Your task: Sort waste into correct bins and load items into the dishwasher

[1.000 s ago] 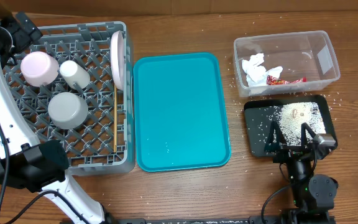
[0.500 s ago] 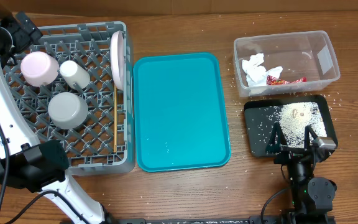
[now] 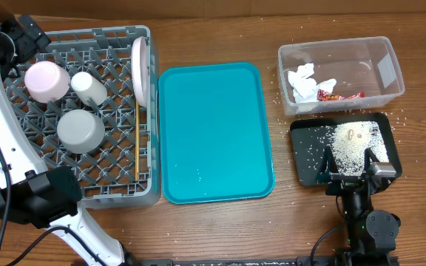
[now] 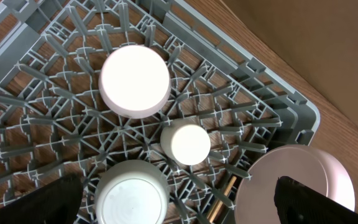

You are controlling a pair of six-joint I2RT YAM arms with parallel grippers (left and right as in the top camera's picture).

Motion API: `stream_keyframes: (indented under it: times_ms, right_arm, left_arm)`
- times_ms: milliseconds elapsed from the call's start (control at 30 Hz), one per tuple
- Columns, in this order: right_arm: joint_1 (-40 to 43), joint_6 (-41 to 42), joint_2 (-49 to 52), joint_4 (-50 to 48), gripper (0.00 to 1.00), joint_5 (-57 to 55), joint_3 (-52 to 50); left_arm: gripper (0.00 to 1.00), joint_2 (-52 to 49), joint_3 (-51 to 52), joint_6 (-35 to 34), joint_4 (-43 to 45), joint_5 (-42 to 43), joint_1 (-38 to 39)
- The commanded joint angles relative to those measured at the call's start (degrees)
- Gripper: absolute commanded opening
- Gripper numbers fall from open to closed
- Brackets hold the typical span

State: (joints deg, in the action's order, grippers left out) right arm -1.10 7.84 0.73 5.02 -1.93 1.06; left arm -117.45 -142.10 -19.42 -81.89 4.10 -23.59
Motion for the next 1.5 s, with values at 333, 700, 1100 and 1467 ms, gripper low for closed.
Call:
stream_keyframes:
  times_ms: [333, 700, 1100, 1467]
  right_arm:
    - [0.22, -0.61, -0.57, -0.39, 1.00, -0.33, -0.59]
    - [0.22, -0.61, -0.57, -0.37, 1.00, -0.33, -0.59]
    - [0.22, -0.61, -0.57, -0.39, 1.00, -0.33, -0.59]
    - [0.22, -0.61, -0.57, -0.39, 1.00, -0.33, -0.59]
  left_arm:
    - [1.00, -0.02, 0.11, -0.50, 0.00, 0.00, 0.52]
    - [1.00, -0.02, 0.11, 0.09, -4.15, 0.04, 0.52]
    - [1.00, 1.81, 1.79, 7.65, -4.17, -2.36, 9.20]
    - [1.00, 16.24, 35.54, 18.40, 24.33, -2.51, 18.56]
